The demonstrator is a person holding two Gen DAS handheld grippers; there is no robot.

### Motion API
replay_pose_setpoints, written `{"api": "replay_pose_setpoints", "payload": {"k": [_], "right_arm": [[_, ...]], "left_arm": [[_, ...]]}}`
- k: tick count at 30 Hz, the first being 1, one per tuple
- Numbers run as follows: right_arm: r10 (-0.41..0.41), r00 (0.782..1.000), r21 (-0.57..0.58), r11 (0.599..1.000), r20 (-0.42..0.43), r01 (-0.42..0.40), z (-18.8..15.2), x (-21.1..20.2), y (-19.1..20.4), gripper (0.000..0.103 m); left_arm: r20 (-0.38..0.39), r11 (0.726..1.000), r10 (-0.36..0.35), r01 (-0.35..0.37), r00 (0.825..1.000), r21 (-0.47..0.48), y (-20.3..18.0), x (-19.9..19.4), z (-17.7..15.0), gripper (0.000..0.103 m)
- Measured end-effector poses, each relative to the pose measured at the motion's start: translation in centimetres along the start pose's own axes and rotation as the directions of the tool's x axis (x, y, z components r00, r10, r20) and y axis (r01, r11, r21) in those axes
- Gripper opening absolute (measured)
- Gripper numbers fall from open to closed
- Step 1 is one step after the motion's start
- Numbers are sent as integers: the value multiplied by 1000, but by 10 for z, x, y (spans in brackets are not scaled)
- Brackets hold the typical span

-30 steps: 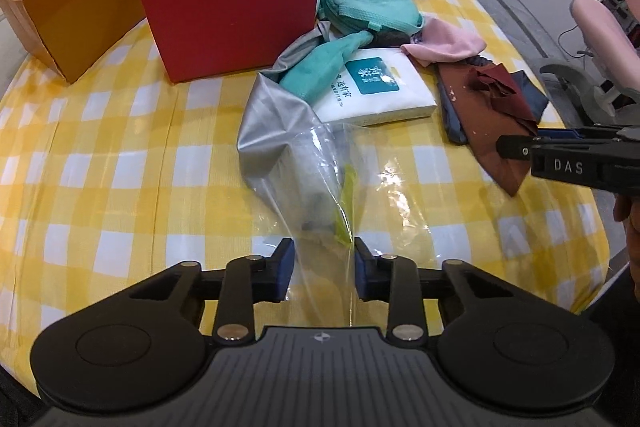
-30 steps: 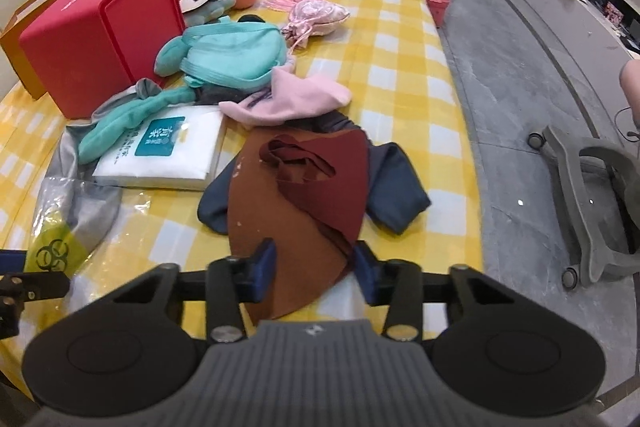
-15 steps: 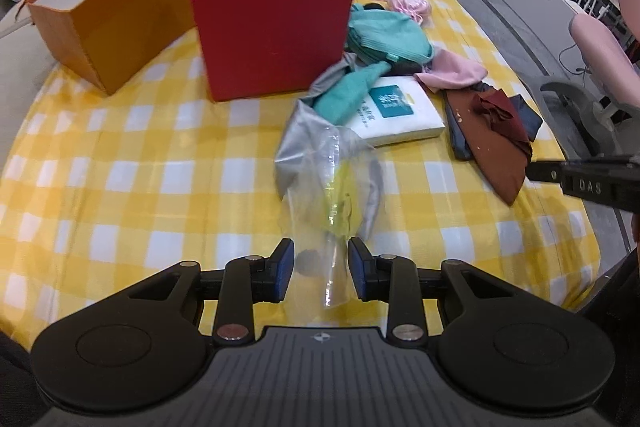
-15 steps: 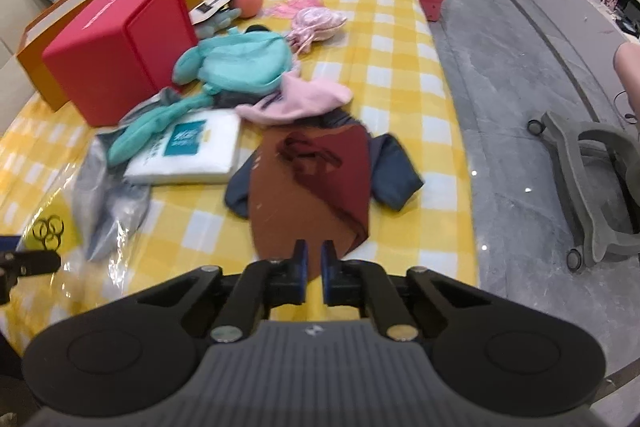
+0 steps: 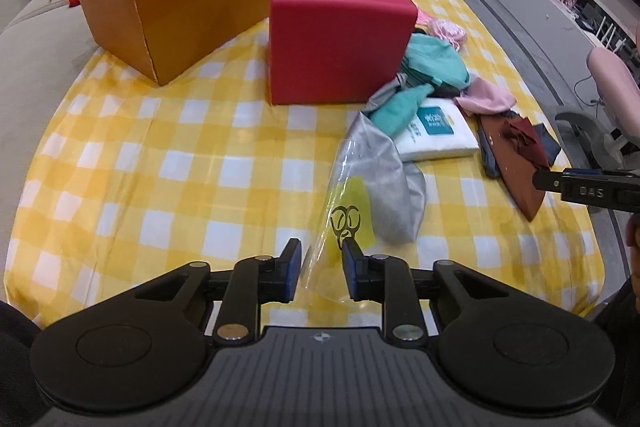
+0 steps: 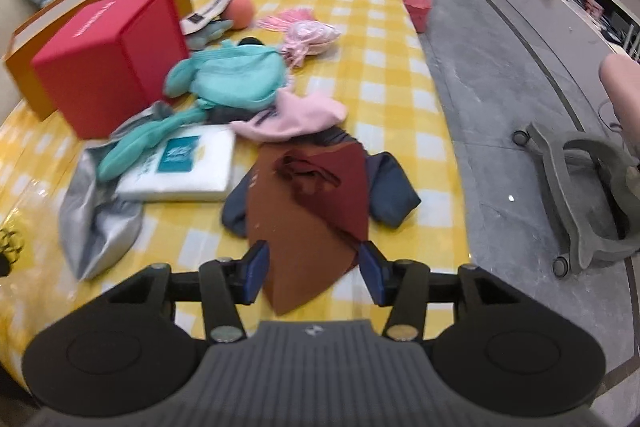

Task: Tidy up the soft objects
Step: 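Reach the left tool to the clear bag while the right tool reaches the brown cloth, then grasp the clear bag with the left tool while the right tool grasps the brown cloth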

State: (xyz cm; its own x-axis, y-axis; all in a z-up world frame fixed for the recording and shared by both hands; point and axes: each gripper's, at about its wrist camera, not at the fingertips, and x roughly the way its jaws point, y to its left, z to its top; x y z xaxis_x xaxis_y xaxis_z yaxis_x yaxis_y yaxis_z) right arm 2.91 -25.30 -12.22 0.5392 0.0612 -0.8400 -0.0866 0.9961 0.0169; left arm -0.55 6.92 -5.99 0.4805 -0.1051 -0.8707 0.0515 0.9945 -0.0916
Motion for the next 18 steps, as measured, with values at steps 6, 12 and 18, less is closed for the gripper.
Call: {"api": "replay_pose_setpoints", "payload": {"k": [6, 12, 18], "right_arm": [[-57, 998, 46, 997, -21, 58, 7, 26, -8, 65], [-21, 999, 44, 999, -39, 23, 9, 25, -10, 0], [24, 999, 57, 998, -25, -23, 6, 1, -12, 0]], "left_arm": [[0, 1000, -1, 1, 1000, -13, 4, 0, 4, 16], [32, 1000, -3, 3, 999, -5, 4, -7, 6, 13], [68, 1000, -19, 18, 997, 6, 4, -18, 11, 8]]}}
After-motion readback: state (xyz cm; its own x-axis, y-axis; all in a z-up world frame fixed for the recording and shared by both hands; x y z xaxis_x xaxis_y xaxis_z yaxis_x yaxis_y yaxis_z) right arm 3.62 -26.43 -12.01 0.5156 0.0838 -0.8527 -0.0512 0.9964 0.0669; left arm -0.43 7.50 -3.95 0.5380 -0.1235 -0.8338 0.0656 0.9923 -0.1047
